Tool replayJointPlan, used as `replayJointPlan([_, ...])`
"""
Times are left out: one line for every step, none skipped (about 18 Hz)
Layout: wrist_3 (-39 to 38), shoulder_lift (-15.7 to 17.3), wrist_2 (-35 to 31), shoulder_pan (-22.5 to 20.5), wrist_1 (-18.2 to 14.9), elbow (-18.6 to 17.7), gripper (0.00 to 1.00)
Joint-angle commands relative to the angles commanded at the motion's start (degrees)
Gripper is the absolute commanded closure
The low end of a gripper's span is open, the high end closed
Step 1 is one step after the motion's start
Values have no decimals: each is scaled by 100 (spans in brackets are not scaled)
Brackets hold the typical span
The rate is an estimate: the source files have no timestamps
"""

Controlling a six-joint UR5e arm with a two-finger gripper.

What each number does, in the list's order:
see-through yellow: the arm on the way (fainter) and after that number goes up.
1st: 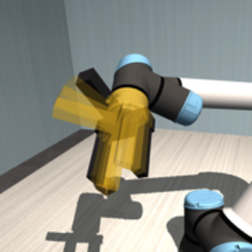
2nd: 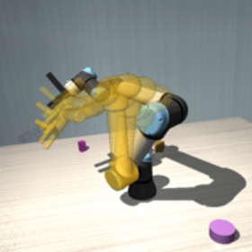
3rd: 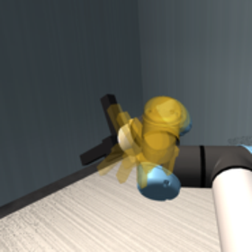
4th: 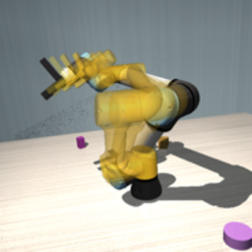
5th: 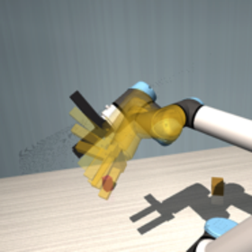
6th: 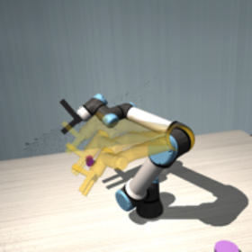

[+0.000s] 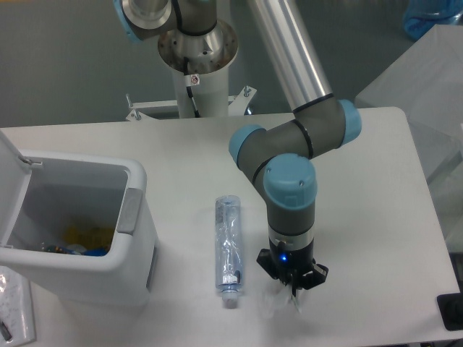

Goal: Place the trash in the trash can
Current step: 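Lift the tissue and carry it over the white trash bin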

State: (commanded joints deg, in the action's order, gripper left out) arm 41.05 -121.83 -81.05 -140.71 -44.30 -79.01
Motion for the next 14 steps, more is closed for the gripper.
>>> replayJointPlan([-79,123,202,0,0,0,100])
replayJointPlan([-167,237,439,0,0,0,100])
replayJointPlan([-307,369,728,9,-9,0,100])
replayJointPlan([-474,483,1036,9,-9,0,100])
replayJointPlan([-658,597,1343,18,-9,0,100])
replayJointPlan([-912,729,1729,35,-9,0,100])
replayJointPlan([-1063,835,1942,53,-9,0,100])
replayJointPlan([-1195,897,2135,79,-9,0,100])
replayJointPlan([-1292,967,2311,123,-9,0,99])
replayJointPlan([-1371,1037,2487,184,-9,0,96])
replayJointPlan([-1433,1099,2628,193,-9,0,96])
replayJointPlan([-1521,1178,2734,202,-9,0,96])
replayJointPlan([-1608,1283,2831,211,-9,0,96])
replayJointPlan([-1679,1371,2910,289,-9,0,96])
